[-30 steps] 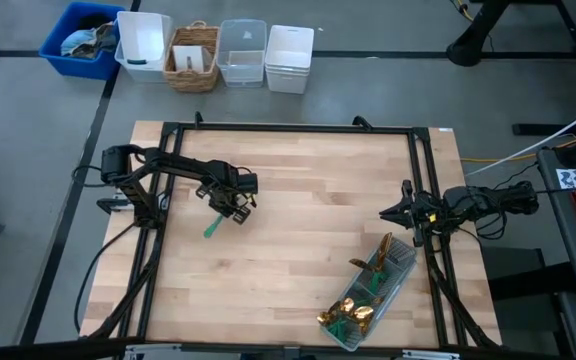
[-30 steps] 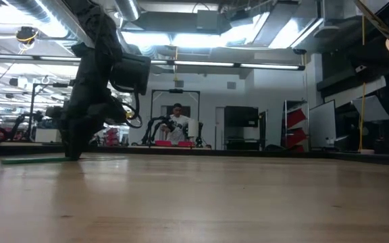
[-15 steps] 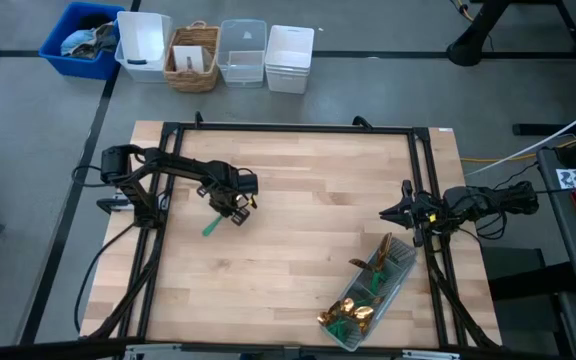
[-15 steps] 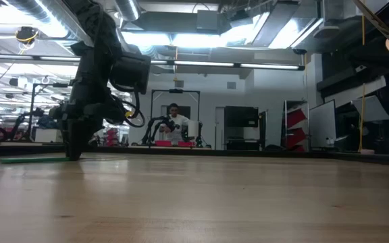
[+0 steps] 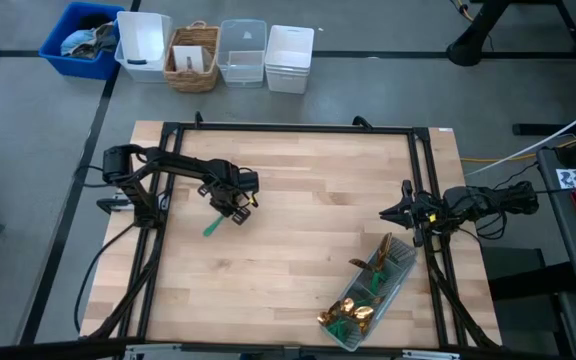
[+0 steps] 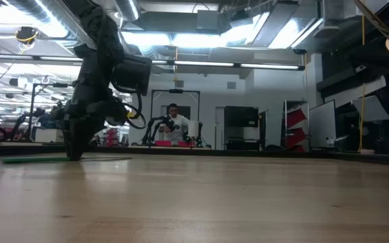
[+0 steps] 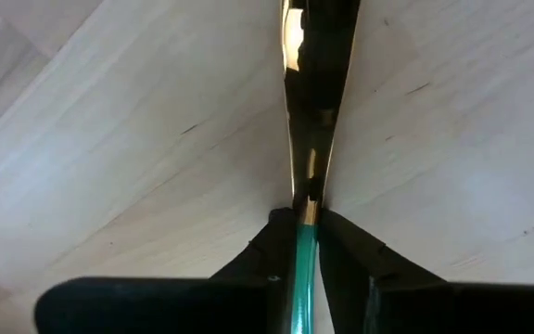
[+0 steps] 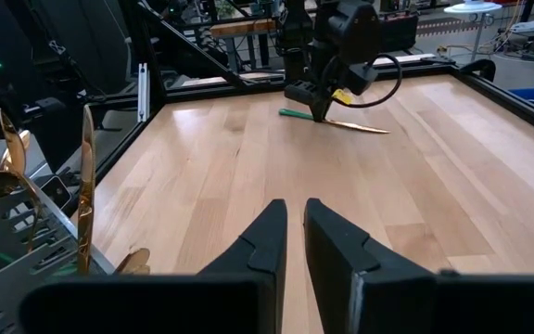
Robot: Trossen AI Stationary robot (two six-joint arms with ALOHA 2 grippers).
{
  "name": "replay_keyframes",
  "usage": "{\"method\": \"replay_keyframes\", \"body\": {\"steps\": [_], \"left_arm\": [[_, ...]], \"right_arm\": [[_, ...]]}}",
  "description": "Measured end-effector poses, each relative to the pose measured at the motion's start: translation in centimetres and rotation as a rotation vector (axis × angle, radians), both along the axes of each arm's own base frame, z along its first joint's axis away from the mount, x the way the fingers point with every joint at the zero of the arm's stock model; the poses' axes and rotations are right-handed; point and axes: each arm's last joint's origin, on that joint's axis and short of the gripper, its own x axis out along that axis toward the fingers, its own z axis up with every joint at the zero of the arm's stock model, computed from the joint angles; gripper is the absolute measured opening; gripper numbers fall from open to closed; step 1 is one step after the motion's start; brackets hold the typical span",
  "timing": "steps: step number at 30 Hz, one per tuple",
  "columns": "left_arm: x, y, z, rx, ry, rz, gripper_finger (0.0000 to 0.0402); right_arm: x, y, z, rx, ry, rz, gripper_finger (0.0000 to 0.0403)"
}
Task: Sort silverware
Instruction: Put the table knife into the utensil organizer
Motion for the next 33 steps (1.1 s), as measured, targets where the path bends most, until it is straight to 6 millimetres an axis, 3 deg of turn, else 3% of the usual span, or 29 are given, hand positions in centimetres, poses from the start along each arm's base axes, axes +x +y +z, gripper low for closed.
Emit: {"method": "replay_keyframes", "body": {"steps": [11, 33], "left_arm": [[2.1, 0.3, 0.8, 0.016, -0.169, -0.063, 0.0028], [8.0, 1.7, 3.5, 0.214, -0.849, -0.187, 0.0032]], "right_arm": [[0.0, 0.0, 0.0, 0.000, 0.000, 0.000, 0.0044], [0.0, 0.0, 0.0, 0.002, 0.000, 0.011, 0.0044]]}}
